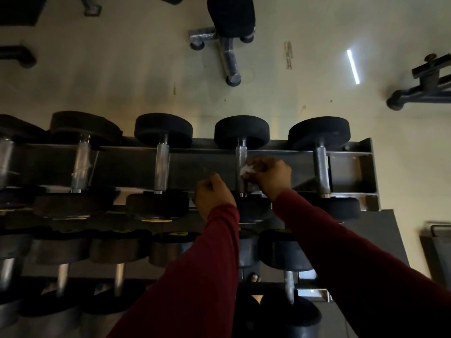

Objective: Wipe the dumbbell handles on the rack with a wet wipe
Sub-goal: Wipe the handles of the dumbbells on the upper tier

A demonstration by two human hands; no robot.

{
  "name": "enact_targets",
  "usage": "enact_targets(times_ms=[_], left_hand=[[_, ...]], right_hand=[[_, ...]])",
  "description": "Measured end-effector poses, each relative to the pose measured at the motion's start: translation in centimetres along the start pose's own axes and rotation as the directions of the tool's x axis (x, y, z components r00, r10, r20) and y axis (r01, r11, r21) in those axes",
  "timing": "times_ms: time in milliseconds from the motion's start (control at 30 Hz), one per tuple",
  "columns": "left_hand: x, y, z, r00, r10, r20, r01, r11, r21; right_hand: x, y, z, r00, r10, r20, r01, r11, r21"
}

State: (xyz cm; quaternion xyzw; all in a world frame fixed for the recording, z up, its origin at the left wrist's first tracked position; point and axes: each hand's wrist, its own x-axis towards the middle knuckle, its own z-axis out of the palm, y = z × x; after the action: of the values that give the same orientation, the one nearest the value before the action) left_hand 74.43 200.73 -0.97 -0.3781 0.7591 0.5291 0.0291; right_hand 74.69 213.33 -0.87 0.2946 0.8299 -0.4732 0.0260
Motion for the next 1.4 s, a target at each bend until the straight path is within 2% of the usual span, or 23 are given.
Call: enact_targets(times_ms=[100,167,233,300,400,533,600,667,767,867,933,1067,1133,1200,1300,1367,1400], left_hand=[[0.1,-0.1,0.0,1.0,-0.003,0.013,0.003,1.0,-0.02],[0.1,-0.2,0.1,1.0,0.005,0.01,-0.005,1.0,-0.027],[0.0,0.1,0.0,1.0,0.002,0.004,-0.002,1.0,-0.023],[-0.1,0.3,-0.2,1.0,-0.02,0.015,0.021,0.999,-0.025],[-0.1,0.2,-0.3,0.999,-0.019,0.04,0.02,1.0,-0.023],[0.1,0.0,0.0,0.999,-0.023,0.026,0.024,0.999,-0.037],[0.1,-0.1,0.1,0.999,-0.03,0.036,0.031,0.999,-0.034],[0.2,-0.2,0.2,0.999,-0.037,0.036,0.038,0.999,-0.038],[0.4,-0.4,0.2,0.999,-0.042,0.035,0.042,0.999,-0.01],[0.3,-0.4,0.2,0.998,-0.045,0.035,0.045,0.999,-0.02],[0.4,-0.5,0.3,0.999,-0.039,0.027,0.04,0.998,-0.046],[0.6,-0.9,0.4,1.0,-0.009,0.023,0.01,0.999,-0.053],[0.7,-1.0,0.5,1.0,-0.004,0.014,0.005,0.998,-0.065],[0.5,-0.8,0.3,1.0,-0.025,0.012,0.025,0.998,-0.065],[0.4,-0.9,0.2,1.0,-0.019,0.016,0.02,0.997,-0.078],[0.3,-0.8,0.2,1.0,-0.019,0.023,0.021,0.995,-0.095],[0.3,-0.6,0.2,0.999,-0.026,0.021,0.029,0.993,-0.118]], right_hand=[[-0.1,0.5,-0.4,0.983,0.128,0.135,-0.131,0.991,0.011],[-0.3,0.8,-0.9,0.964,0.116,0.239,-0.087,0.988,-0.128],[-0.4,0.6,-1.0,0.964,0.063,0.258,-0.006,0.977,-0.215],[-0.4,0.2,-0.5,0.982,0.029,0.184,0.008,0.98,-0.199],[0.8,-0.7,0.4,0.997,0.034,-0.073,-0.033,0.999,0.017],[3.0,-3.3,1.2,0.973,0.054,-0.226,-0.008,0.98,0.199],[3.0,-3.3,1.6,0.964,0.062,-0.258,-0.008,0.978,0.208],[2.5,-2.7,1.5,0.97,0.015,-0.242,0.018,0.991,0.135],[1.2,-1.6,0.7,0.975,-0.212,-0.072,0.204,0.974,-0.104],[-0.1,-0.9,0.5,0.889,-0.427,0.166,0.458,0.809,-0.368],[0.7,-1.8,0.6,0.834,-0.47,0.288,0.551,0.703,-0.449],[3.2,-3.7,1.7,0.743,-0.559,0.369,0.645,0.451,-0.617],[2.7,-2.9,1.9,0.709,-0.511,0.487,0.689,0.354,-0.632],[1.2,-2.1,1.8,0.661,-0.411,0.628,0.748,0.3,-0.592],[1.8,-2.7,1.2,0.581,-0.324,0.747,0.811,0.313,-0.494],[3.4,-3.7,1.1,0.555,-0.338,0.76,0.829,0.149,-0.539],[4.2,-4.1,1.0,0.547,-0.395,0.738,0.817,0.058,-0.574]])
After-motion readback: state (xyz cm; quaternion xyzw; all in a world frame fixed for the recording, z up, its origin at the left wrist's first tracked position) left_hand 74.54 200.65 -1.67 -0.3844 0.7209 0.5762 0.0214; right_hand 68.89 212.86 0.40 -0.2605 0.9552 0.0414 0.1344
